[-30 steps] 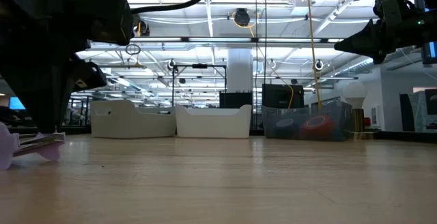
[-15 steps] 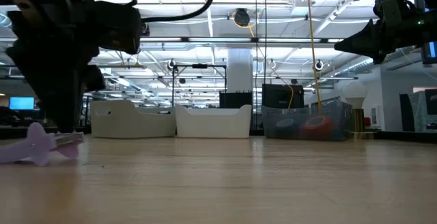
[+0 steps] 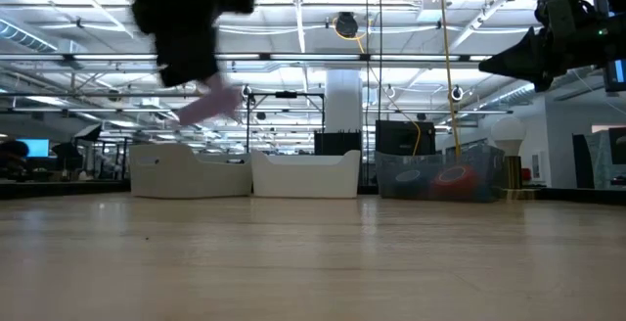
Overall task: Pick and place Stapler, Stapler remover, tape
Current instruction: Put the purple staple remover into the white bin
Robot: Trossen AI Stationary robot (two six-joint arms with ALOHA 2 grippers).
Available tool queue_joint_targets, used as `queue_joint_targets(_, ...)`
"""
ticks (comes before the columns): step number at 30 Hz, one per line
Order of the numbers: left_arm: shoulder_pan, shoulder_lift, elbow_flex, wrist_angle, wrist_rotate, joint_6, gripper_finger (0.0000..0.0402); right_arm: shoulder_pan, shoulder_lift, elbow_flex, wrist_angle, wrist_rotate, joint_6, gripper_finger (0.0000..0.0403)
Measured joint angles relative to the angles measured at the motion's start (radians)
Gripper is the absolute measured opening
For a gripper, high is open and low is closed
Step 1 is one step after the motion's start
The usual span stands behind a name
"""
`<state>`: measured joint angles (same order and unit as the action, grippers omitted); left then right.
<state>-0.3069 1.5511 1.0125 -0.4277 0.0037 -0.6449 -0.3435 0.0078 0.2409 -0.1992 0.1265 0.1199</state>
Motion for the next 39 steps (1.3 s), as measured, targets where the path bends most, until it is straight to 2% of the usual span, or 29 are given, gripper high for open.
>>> queue_joint_targets(10, 0.14, -0.027, 0.194, 0.003, -0.113, 0.237, 0.0, 0.0, 0.0, 0.0, 0.006, 0.0, 0.0, 0.0)
queue_joint_targets(19, 0.295, -0.027, 0.313, -0.015, -0.214, 0.431, 0.0, 0.0, 0.0, 0.0, 0.008, 0.001, -0.011, 0.0)
queue_joint_targets(23, 0.389, -0.026, 0.334, -0.018, -0.212, 0.492, 0.0, 0.0, 0.0, 0.0, 0.008, 0.002, -0.012, 0.0)
queue_joint_targets(27, 0.477, -0.006, 0.355, -0.015, -0.137, 0.545, 0.0, 0.0, 0.0, 0.0, 0.008, 0.001, -0.026, 0.0)
queue_joint_targets(39, 0.64, 0.176, 0.46, 0.004, -0.056, 0.742, 0.0, 0.0, 0.0, 0.0, 0.019, 0.004, -0.028, 0.0)
